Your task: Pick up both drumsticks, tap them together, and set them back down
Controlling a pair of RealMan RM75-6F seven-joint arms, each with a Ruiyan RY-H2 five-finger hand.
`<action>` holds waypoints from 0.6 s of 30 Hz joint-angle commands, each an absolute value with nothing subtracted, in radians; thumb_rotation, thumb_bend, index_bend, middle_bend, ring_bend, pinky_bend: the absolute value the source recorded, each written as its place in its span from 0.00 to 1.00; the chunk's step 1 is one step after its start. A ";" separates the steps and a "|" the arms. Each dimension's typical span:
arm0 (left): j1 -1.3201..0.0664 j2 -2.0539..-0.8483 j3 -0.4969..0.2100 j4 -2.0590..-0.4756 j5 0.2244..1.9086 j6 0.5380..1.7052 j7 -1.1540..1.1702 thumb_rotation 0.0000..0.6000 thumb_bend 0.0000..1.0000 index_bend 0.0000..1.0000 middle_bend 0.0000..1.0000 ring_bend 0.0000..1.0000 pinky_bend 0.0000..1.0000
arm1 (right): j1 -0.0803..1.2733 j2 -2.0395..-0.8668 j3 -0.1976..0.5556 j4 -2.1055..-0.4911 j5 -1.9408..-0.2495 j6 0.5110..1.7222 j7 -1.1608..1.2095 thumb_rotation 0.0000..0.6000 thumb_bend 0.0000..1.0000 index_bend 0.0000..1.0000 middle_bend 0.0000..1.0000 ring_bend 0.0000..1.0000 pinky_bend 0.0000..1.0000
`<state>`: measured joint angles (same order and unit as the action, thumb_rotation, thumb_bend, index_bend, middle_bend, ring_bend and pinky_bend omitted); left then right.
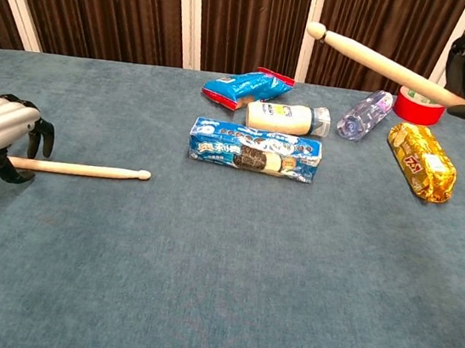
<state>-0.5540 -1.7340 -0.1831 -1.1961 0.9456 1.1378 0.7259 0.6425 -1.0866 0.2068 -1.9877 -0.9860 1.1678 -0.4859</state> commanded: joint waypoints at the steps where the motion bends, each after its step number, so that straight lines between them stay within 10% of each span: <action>1: -0.557 -1.744 -0.180 -1.183 0.933 1.139 0.747 1.00 0.44 0.45 0.46 0.10 0.03 | 0.641 -1.084 0.205 -1.988 -0.990 1.167 -0.483 1.00 0.47 0.70 0.61 0.42 0.07; 18: -0.568 -1.752 -0.167 -1.195 0.956 1.154 0.773 1.00 0.45 0.48 0.50 0.12 0.03 | 0.642 -1.085 0.199 -1.990 -0.997 1.172 -0.496 1.00 0.47 0.70 0.61 0.42 0.07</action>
